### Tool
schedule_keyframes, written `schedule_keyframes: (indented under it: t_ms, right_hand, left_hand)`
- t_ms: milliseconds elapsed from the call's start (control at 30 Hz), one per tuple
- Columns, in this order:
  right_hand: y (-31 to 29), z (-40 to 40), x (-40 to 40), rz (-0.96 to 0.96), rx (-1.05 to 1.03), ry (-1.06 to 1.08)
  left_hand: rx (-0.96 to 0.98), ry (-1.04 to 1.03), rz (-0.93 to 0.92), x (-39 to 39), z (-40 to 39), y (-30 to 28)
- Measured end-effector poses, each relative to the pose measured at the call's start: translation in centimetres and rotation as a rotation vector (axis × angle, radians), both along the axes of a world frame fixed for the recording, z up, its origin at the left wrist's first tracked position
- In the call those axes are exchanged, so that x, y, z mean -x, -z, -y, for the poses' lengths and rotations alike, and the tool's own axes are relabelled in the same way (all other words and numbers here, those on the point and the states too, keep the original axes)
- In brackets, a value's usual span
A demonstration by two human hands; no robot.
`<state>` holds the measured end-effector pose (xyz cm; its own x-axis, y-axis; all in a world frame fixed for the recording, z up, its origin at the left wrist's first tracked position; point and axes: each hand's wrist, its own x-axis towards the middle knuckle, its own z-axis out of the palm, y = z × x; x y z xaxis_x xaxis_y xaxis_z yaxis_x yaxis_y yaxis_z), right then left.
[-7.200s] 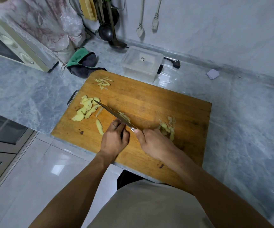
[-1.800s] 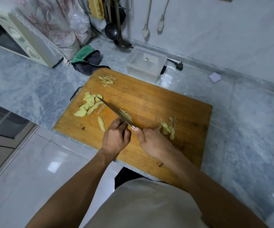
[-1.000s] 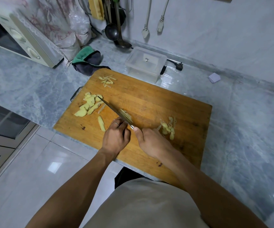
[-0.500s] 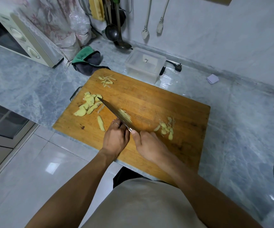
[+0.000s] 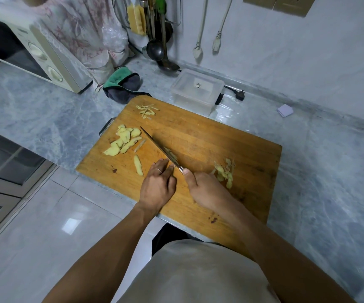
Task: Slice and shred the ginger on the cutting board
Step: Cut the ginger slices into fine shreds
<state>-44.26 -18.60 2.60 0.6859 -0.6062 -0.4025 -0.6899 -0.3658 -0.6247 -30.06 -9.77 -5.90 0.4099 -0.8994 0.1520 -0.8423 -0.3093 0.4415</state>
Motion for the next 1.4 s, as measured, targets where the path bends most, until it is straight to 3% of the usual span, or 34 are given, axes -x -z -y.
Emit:
schedule_keyframes:
  t_ms: [1400]
  right_hand:
    - [-0.1, -0.9, 1.1, 0.042, 0.013, -0.01]
  left_hand:
    - [-0.005, -0.039, 0.019, 1.0, 0.2, 0.3]
